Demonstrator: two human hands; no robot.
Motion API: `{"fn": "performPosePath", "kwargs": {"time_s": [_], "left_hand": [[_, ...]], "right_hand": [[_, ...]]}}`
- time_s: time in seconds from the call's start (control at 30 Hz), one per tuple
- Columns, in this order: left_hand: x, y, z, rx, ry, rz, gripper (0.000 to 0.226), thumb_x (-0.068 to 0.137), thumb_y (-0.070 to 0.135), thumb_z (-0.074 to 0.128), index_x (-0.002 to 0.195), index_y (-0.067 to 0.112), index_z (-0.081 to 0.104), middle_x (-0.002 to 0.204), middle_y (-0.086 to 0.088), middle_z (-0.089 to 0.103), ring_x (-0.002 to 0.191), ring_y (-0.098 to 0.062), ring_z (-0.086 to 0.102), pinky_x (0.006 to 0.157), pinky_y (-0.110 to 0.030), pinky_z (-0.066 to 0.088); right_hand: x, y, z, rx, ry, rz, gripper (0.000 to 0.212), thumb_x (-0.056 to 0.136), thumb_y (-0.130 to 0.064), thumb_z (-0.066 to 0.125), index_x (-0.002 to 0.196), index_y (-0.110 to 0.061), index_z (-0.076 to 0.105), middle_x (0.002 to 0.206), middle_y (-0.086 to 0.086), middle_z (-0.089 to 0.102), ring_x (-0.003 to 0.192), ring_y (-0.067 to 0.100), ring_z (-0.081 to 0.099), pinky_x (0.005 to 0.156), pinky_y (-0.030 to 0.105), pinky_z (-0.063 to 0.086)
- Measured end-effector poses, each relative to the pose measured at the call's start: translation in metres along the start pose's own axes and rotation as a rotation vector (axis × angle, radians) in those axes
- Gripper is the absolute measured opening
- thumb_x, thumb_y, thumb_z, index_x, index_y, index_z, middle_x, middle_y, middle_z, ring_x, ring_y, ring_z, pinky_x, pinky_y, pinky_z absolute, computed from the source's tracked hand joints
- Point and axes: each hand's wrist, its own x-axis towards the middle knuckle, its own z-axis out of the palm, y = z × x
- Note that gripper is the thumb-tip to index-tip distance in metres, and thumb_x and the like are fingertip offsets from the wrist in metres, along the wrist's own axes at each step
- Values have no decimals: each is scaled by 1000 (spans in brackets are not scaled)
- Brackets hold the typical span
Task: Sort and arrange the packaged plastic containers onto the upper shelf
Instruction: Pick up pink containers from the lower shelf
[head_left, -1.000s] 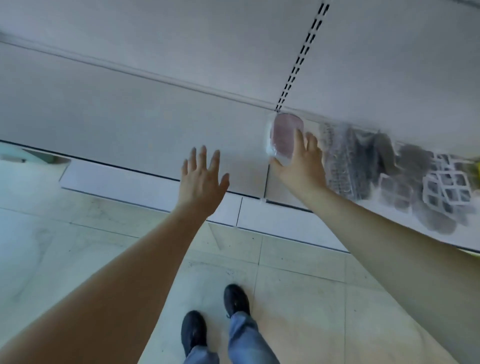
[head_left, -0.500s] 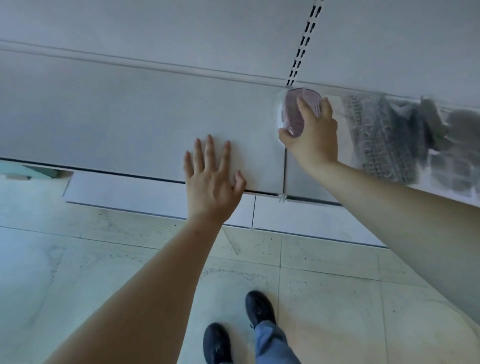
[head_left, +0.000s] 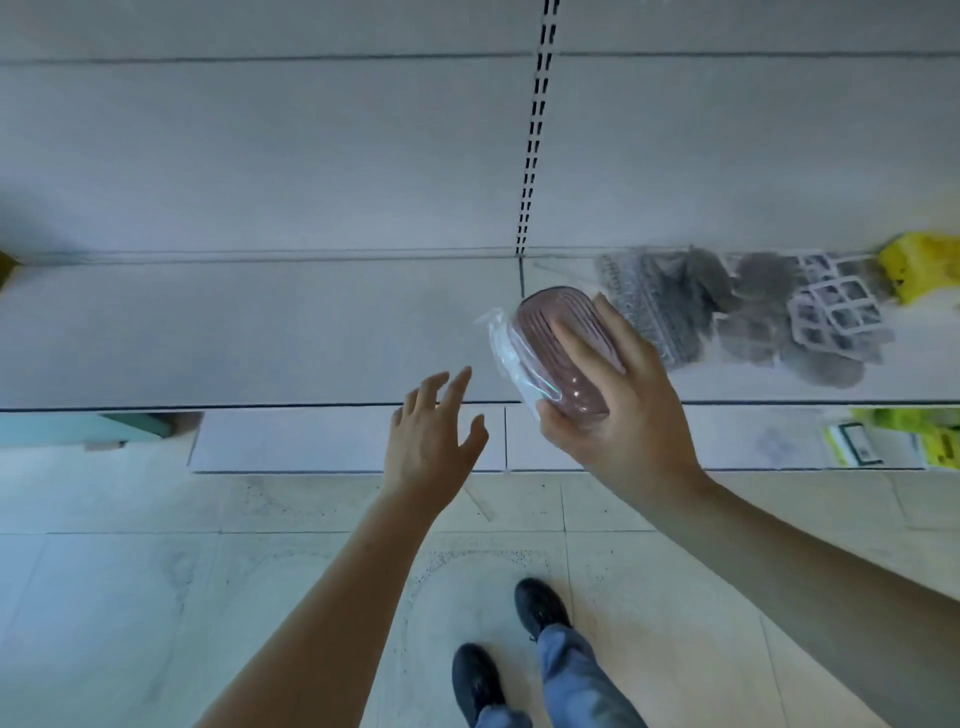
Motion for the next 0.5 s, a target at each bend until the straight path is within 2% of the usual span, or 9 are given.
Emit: {"fn": "performPosePath", "kwargs": {"time_s": [0.1, 0.2, 0.33, 0.4, 0.5], "left_hand": [[-29, 33, -64, -72, 158, 113, 56, 96, 29, 59, 149, 21, 43, 137, -4, 53, 122, -25, 51, 100, -41, 46], [-48, 73, -129, -129, 330, 260, 48, 93, 18, 60, 140, 17, 53, 124, -2, 58, 111, -22, 57, 89, -38, 53], [-51, 139, -201, -149, 438, 463, 39, 91, 22, 48, 127, 19, 62, 106, 4, 60, 90, -17, 65, 68, -35, 57], [-43, 171, -226, -129, 486, 550, 38, 90, 22, 46, 122, 18, 65, 102, 4, 60, 86, -17, 64, 67, -32, 54], [-22, 214, -251, -119, 535, 632, 35, 90, 21, 47, 118, 17, 67, 101, 5, 59, 90, -17, 62, 72, -29, 52]], "right_hand": [[-19, -40, -69, -31, 33, -36, 67, 86, -45, 63, 147, -20, 50, 159, 11, 34, 138, 25, 42, 111, 32, 36], [-28, -69, -135, -29, 128, -28, 67, 84, -46, 64, 146, -22, 51, 159, 8, 34, 138, 19, 41, 116, 23, 29], [-26, -91, -215, -56, 263, -108, 68, 80, -39, 69, 144, -25, 51, 160, 6, 34, 138, 22, 44, 115, 27, 33], [-19, -92, -246, -67, 340, -99, 69, 79, -39, 69, 144, -25, 52, 160, 5, 34, 136, 18, 44, 114, 21, 31], [-2, -80, -282, -58, 411, -31, 69, 80, -44, 66, 145, -27, 52, 161, 1, 32, 138, 21, 43, 112, 25, 35]]}}
